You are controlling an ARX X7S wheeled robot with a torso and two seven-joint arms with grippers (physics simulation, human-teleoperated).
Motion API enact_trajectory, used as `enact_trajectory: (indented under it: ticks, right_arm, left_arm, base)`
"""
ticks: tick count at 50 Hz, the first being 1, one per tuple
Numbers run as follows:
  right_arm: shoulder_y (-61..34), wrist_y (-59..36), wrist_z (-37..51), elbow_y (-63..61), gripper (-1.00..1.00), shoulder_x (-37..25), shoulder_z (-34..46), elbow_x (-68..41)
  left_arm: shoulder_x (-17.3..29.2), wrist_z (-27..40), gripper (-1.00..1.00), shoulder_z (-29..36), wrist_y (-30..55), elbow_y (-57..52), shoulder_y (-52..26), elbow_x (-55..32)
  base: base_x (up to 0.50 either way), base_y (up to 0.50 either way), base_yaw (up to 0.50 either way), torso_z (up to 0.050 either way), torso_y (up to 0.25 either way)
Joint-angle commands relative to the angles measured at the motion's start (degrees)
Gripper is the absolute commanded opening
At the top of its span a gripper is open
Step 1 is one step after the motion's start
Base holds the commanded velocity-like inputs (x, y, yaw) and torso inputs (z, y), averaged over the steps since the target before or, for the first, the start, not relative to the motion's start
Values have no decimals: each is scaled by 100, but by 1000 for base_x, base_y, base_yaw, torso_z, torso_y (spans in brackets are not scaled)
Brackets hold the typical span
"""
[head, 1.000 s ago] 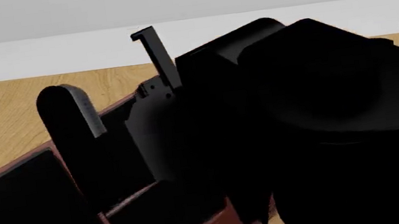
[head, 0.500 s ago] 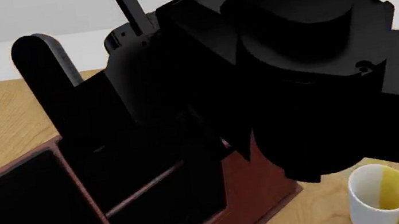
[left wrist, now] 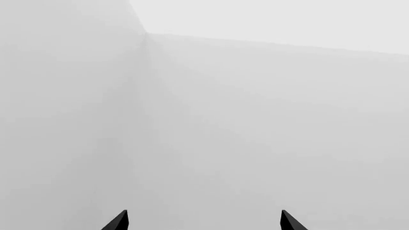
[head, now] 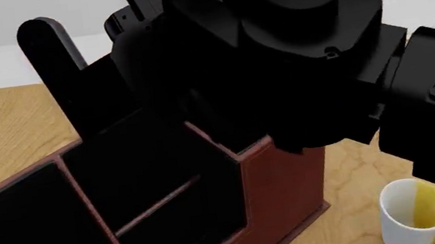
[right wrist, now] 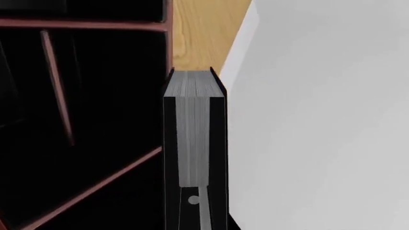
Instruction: Pick up the book and place it in the front compartment of the caddy.
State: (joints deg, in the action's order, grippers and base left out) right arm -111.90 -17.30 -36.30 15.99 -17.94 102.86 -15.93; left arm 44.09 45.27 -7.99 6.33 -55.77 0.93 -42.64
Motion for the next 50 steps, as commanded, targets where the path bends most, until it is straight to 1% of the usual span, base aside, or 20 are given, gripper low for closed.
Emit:
enact_trajectory:
  ticks: [1, 25, 39, 50]
  right_arm:
    - [234, 734, 183, 894, -100, 341, -109, 479]
    - [566, 1273, 271, 1331, -100, 645, -218, 501]
    - [771, 1266, 191, 1548, -100, 701, -102, 556]
    - [869, 1045, 152, 1348, -100, 620, -32, 551]
  left_arm:
    - [9, 8, 100, 2, -36, 18, 24, 12]
    - [50, 17, 100, -117, -173, 12, 191, -9]
    - [63, 24, 100, -177, -253, 8, 265, -12]
    - [93, 50, 100, -194, -278, -18, 284, -25]
  base:
    - [0, 0, 0, 0, 0]
    - [0, 0, 0, 0, 1]
    - [0, 0, 0, 0, 1]
    - [0, 0, 0, 0, 1]
